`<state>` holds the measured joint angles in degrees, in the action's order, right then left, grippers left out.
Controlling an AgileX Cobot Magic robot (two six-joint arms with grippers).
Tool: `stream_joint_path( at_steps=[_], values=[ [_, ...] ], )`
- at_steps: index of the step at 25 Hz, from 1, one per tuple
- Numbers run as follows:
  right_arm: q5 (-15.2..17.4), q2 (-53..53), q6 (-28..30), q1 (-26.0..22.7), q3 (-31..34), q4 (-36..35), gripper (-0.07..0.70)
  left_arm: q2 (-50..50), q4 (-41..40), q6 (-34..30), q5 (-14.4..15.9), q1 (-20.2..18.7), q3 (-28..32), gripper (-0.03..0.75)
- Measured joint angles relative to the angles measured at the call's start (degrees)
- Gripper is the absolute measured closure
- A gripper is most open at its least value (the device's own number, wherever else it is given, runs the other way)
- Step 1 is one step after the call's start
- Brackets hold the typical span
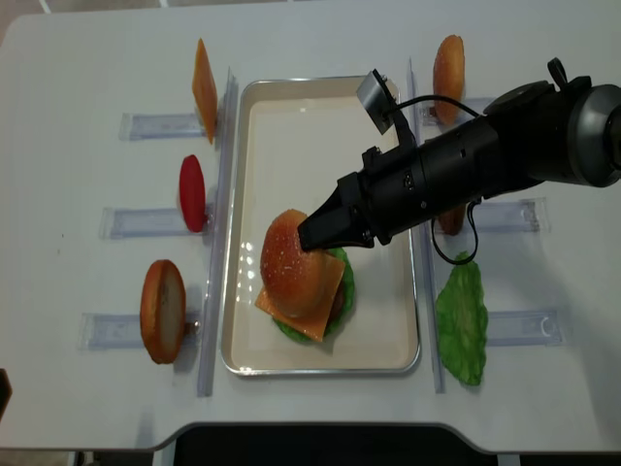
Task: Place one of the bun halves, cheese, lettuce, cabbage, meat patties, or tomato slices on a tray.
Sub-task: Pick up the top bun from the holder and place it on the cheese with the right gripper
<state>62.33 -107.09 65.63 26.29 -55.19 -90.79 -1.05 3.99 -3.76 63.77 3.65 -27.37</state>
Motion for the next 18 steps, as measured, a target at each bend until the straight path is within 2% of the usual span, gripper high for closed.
stream_joint_path(
  at_steps=[18],
  values=[
    [1.0,-1.1,0.1,-1.4,0.0,0.0,0.554,0.0,0.0,0.0,0.0,0.0,0.0,0.722]
  ],
)
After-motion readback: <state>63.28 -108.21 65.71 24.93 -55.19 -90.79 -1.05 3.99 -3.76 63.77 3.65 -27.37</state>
